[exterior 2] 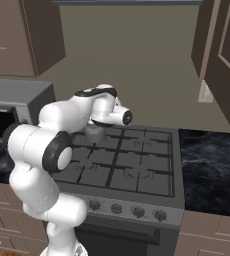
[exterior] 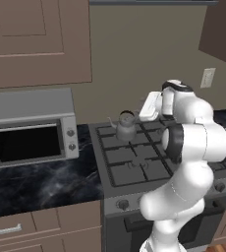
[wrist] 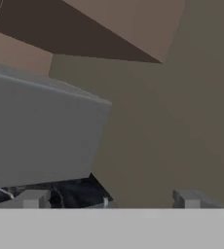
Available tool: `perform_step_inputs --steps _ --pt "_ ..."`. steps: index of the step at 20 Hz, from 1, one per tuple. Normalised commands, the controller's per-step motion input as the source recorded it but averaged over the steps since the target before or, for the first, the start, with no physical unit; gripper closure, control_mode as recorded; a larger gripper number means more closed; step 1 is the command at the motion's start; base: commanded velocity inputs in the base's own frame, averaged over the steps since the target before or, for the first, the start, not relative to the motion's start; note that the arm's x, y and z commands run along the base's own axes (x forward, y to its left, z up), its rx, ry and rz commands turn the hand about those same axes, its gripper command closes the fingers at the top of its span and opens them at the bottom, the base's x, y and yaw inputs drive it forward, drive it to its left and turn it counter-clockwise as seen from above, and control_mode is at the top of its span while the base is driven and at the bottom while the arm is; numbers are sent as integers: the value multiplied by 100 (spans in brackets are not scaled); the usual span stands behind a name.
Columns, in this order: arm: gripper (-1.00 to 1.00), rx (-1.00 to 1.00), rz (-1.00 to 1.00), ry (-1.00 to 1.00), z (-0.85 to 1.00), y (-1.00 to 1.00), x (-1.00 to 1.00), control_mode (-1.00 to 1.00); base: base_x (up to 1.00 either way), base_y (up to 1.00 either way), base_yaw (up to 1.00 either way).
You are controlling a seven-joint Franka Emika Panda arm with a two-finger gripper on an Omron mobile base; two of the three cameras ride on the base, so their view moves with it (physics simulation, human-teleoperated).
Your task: Pick the kettle from the cabinet and place it on a stove burner. Then pick the pot from the counter and place it on another stove burner. Finally, turn both burners on.
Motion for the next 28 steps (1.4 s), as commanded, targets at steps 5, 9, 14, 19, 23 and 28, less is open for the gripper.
perform_step_inputs --steps 5,9,14,19,23,28 --pt "-100 -15 1 -8 34 1 -31 -100 0 0 0" --pt "-100 -14 1 -12 34 1 -36 -100 0 0 0" --pt "-100 -15 3 -12 37 4 -34 -100 0 0 0" --pt "-100 -17 5 -14 38 7 -32 -100 0 0 0" --pt "-100 -18 7 -15 23 11 -30 -100 0 0 0" --pt "-100 -20 6 -14 23 10 -30 -100 0 0 0"
